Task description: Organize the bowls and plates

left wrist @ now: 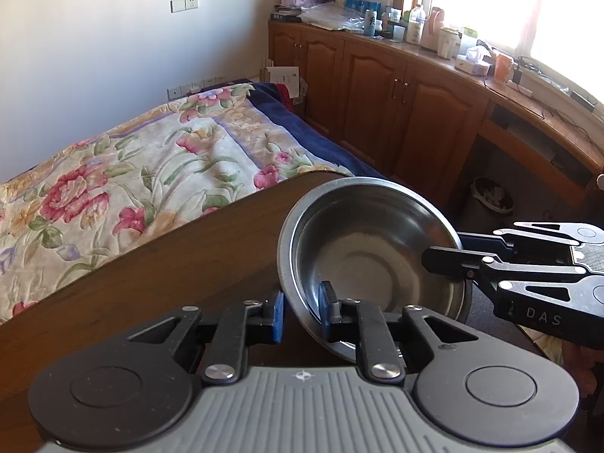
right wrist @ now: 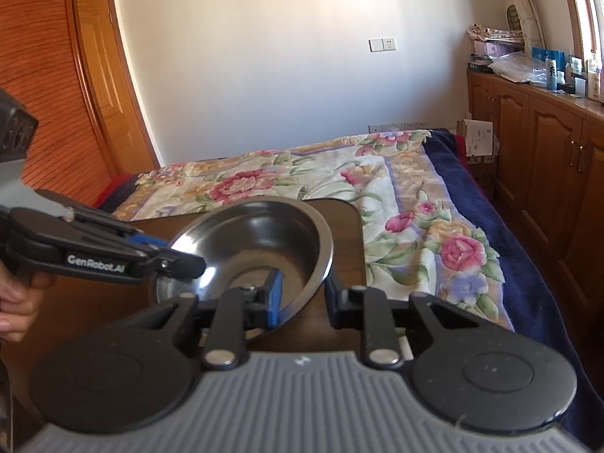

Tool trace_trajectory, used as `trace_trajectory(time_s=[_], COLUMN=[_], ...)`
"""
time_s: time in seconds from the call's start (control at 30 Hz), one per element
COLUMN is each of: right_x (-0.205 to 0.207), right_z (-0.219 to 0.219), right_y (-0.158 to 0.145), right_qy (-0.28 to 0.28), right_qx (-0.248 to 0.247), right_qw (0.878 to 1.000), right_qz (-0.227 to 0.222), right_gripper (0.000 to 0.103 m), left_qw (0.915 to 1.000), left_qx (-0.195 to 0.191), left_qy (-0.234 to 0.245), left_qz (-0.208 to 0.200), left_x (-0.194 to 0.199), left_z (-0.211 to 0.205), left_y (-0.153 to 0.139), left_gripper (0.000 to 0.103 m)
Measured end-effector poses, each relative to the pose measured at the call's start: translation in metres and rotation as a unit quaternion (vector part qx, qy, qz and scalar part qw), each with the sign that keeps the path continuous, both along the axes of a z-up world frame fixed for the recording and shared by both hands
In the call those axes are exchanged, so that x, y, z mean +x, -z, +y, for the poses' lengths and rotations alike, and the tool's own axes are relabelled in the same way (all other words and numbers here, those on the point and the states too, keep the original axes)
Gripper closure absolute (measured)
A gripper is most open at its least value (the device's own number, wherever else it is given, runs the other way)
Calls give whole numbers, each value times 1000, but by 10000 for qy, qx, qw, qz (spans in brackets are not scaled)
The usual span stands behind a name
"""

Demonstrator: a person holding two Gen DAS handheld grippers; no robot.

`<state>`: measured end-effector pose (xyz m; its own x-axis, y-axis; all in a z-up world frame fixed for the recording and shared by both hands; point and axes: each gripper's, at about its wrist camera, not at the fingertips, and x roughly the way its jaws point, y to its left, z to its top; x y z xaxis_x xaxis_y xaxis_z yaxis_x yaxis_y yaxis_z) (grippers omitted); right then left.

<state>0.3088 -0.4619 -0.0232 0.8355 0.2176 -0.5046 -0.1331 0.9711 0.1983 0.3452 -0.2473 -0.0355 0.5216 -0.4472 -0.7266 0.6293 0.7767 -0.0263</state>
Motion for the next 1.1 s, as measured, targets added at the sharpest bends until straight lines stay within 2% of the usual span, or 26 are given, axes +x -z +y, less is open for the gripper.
trace_trajectory(time_s=[0.3, 1.1], right_x=[-2, -34], right_z=[1, 21], right_y=[-4, -35], right_qy=[94, 129], right_qx=[-71, -143], right_qw=[9999, 9989], right_qz=[-56, -422], right_gripper=[88, 89], left_qw=[9999, 9978], left_qx=[-43, -386], left_qy=[14, 76], left_qz=[-103, -527], left_x=[-10, -61], left_z=[7, 46], left_y=[-10, -54], left_gripper=[86, 87])
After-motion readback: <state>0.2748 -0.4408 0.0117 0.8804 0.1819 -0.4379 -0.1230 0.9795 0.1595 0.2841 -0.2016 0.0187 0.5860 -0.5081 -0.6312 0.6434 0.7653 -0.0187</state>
